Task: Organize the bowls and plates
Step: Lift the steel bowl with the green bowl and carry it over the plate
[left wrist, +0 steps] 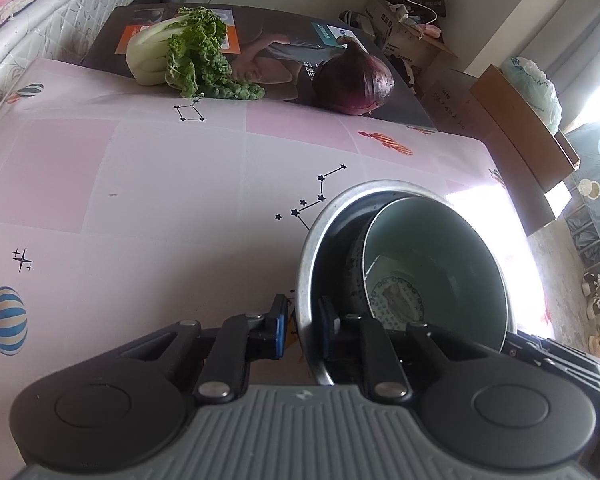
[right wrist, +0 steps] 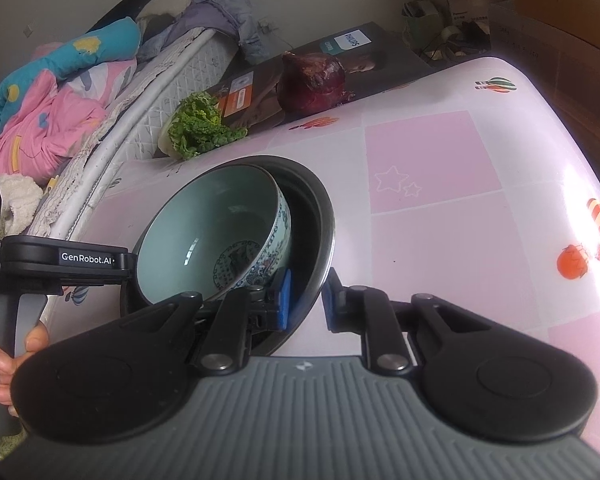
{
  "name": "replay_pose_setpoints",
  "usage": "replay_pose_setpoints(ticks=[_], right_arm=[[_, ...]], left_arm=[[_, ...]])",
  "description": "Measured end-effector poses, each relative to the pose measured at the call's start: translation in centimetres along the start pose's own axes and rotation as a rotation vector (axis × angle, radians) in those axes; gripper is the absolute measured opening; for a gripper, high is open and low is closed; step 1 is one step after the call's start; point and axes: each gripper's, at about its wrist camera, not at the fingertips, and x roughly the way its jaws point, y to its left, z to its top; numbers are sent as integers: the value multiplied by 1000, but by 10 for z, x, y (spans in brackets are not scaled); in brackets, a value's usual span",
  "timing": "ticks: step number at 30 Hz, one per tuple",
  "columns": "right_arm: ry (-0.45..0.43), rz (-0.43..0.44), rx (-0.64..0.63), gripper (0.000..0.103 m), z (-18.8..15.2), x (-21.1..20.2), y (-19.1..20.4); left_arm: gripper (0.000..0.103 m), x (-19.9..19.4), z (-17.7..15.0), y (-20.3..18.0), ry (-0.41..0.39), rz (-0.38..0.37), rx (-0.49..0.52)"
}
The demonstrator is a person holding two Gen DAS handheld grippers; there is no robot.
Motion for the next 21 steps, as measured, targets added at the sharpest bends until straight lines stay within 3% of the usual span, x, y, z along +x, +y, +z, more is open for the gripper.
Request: replay_pose_setpoints(ticks=[21], right_arm=[[10,14,30,15,5,-4,-1]], left_arm=[[10,-8,-1,-6,-19,12,-3]])
